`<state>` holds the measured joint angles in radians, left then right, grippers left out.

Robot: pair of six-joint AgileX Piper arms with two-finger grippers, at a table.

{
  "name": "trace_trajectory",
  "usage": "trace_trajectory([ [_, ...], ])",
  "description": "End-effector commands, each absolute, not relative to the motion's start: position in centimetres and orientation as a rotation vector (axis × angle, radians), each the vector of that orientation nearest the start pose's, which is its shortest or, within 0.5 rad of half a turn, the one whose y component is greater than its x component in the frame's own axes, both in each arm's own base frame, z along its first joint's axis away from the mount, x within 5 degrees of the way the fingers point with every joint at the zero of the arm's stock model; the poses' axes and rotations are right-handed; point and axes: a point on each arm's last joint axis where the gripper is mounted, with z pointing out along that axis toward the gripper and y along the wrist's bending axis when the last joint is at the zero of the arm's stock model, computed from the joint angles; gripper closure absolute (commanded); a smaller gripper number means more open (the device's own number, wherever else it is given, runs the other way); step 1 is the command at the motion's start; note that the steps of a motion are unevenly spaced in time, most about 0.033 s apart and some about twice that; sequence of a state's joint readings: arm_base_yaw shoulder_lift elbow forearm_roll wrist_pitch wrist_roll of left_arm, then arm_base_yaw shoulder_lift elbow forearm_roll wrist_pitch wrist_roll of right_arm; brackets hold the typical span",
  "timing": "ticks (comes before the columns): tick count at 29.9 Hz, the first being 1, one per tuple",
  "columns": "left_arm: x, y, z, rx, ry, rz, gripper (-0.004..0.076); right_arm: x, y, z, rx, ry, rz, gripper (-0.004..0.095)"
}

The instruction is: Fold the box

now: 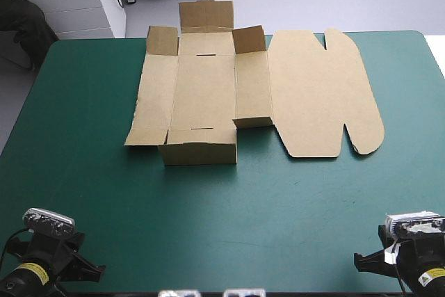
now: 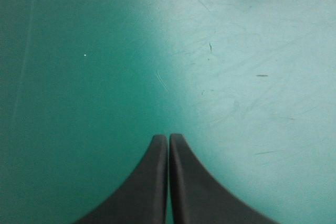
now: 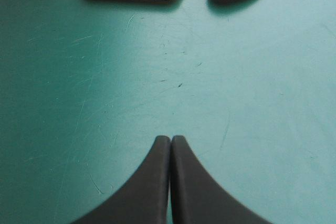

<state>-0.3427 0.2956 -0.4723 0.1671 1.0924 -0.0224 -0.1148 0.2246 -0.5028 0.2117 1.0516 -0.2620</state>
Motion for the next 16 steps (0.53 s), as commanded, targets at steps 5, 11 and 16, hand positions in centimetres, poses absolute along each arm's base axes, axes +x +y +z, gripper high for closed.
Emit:
trace_trajectory([
  [5,4.59,-0.17,27.25,0.392,2.286,0.036,0.0731,3.42,1.26,28.77,-0.145,2.167,0.048,0.0927],
  [11,4.63,-0.16,27.26,0.393,2.286,0.039,0.0731,3.35,1.29,28.67,-0.148,2.182,0.051,0.0927],
  [16,4.72,0.0,27.74,0.387,2.27,0.063,0.0731,3.35,1.29,28.67,-0.148,2.182,0.051,0.0927],
])
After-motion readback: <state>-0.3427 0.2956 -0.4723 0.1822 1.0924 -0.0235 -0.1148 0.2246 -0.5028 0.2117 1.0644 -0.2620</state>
